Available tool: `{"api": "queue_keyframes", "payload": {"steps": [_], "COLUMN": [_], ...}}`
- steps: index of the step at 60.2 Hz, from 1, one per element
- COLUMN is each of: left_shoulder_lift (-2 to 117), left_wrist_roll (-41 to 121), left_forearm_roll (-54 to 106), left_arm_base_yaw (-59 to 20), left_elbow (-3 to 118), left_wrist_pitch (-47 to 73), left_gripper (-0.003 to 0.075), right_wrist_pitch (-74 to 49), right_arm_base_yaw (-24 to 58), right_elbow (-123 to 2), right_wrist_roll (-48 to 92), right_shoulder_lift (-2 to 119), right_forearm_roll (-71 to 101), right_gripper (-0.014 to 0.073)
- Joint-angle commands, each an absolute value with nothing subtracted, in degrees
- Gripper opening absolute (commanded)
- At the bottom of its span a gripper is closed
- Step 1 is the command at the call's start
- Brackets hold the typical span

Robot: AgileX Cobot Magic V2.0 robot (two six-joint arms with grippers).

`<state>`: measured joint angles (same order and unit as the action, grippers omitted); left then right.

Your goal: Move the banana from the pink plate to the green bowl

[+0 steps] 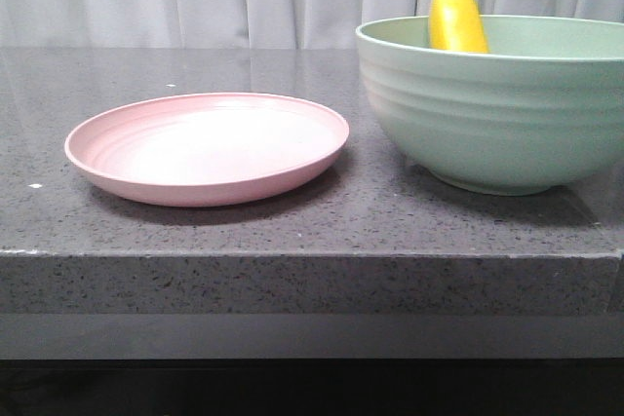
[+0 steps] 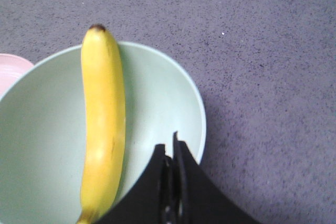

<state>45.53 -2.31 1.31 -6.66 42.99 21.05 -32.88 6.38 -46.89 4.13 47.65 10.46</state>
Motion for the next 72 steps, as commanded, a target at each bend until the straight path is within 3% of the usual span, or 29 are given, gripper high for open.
{"api": "queue_keyframes", "payload": {"steps": [1,12,25,72], "left_shoulder_lift": [39.1,26.5,16.7,15.3], "left_wrist_roll": [-2.9,-2.9,-2.9,-2.9], "left_forearm_roll": [2.1,2.1,2.2,2.2], "left_arm_base_yaw": [-6.6,-6.6,-6.6,-6.6], "left_elbow": [38.0,25.8,19.9,19.1], "left_wrist_pitch": [13.3,11.4,10.5,9.7], "left_gripper": [-0.002,-0.002,-0.002,-0.002], "right_wrist_pitch": [-22.2,-19.2,-16.8,-17.4], "right_arm_base_yaw": [7.0,7.0,7.0,7.0], "right_elbow": [-39.6,-24.9,-20.0,-20.0], "right_wrist_roll": [4.9,4.9,4.9,4.9], "right_shoulder_lift": [39.8,22.7,9.8,8.4], "right_forearm_roll": [10.5,11.9,13.3,13.3], "right_gripper": [-0.0059,-0.0059,-0.0059,-0.0059]}}
